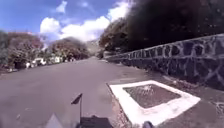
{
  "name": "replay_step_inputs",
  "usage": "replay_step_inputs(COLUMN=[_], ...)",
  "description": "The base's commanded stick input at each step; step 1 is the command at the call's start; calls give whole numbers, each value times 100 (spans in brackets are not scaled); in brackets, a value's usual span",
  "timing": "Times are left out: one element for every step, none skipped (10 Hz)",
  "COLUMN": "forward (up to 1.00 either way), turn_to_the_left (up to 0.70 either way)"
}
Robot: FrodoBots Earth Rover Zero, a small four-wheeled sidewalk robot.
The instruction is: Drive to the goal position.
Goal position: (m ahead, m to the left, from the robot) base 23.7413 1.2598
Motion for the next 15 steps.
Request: replay_step_inputs(forward=[70,70,70,70,70,70,70,70,70,70,70,70,70,70,70], turn_to_the_left=[0,0,0,0,0,0,0,0,0,0,0,0,0,0,0])
